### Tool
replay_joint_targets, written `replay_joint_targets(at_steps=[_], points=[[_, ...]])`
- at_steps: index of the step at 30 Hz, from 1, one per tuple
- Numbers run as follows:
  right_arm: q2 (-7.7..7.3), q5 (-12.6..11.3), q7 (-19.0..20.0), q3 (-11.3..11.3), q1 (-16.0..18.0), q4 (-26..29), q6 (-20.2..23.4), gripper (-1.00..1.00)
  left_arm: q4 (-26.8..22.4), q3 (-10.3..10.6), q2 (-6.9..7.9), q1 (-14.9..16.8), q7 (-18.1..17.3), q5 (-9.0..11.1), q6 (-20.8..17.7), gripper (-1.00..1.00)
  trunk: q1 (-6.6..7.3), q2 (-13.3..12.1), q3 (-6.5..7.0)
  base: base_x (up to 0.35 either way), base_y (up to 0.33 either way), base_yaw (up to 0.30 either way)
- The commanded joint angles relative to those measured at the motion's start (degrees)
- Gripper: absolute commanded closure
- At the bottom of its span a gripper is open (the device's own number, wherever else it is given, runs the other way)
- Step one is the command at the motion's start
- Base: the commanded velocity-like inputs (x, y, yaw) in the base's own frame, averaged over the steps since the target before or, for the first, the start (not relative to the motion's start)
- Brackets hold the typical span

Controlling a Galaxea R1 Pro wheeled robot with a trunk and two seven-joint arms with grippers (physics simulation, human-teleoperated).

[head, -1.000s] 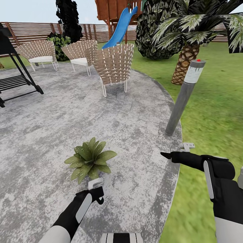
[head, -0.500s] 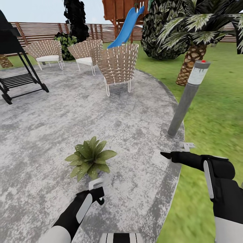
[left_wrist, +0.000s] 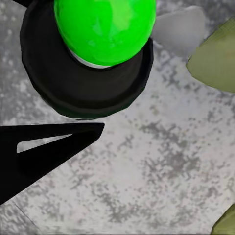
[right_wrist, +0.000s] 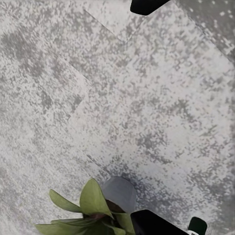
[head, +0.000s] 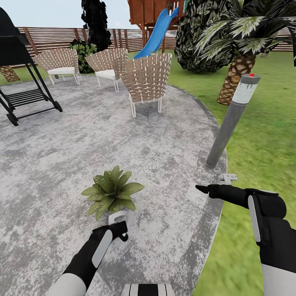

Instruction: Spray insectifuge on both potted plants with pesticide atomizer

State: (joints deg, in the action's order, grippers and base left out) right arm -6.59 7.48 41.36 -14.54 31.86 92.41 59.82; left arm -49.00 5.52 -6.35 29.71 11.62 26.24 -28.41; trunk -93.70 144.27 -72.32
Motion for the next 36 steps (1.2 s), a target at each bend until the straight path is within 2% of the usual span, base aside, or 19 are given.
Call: replay_joint_targets(at_steps=[1, 15, 18, 23, 29, 36], points=[[0.0, 0.6, 0.57, -0.05, 0.04, 0.05, 0.18, -1.0, -0.91, 0.17, 0.02, -0.26, 0.22, 0.56, -0.06, 1.0, 0.01, 0.02, -0.05, 0.0, 0.0, 0.0], [0.05, 0.6, 0.56, -0.05, -0.18, 0.05, 0.18, -1.0, -3.26, 0.24, -0.13, -0.67, -0.02, 0.61, -0.71, 1.0, 0.01, 0.02, -0.05, 0.0, 0.0, 0.0], [0.07, 0.6, 0.56, -0.05, -0.21, 0.05, 0.18, -1.0, -5.11, 0.21, -0.58, -0.7, 0.05, 0.64, -3.7, 1.0, 0.01, 0.02, -0.05, 0.0, 0.0, 0.0], [0.09, 0.6, 0.56, -0.05, -0.22, 0.05, 0.18, -1.0, -6.51, 0.15, -0.69, -0.72, 0.07, 0.72, -5.23, 1.0, 0.01, 0.02, -0.05, 0.0, 0.0, 0.0], [0.09, 0.6, 0.56, -0.05, -0.22, 0.05, 0.18, -1.0, -14.45, 0.1, -0.51, -3.94, 0.07, 0.8, -6.36, 1.0, 0.01, 0.02, -0.05, 0.0, 0.0, 0.0], [0.09, 0.6, 0.56, -0.05, -0.22, 0.05, 0.18, -1.0, -17.92, 0.1, -0.5, -5.37, 0.04, 0.8, -7.2, 1.0, 0.01, 0.02, -0.05, 0.0, 0.0, 0.0]])
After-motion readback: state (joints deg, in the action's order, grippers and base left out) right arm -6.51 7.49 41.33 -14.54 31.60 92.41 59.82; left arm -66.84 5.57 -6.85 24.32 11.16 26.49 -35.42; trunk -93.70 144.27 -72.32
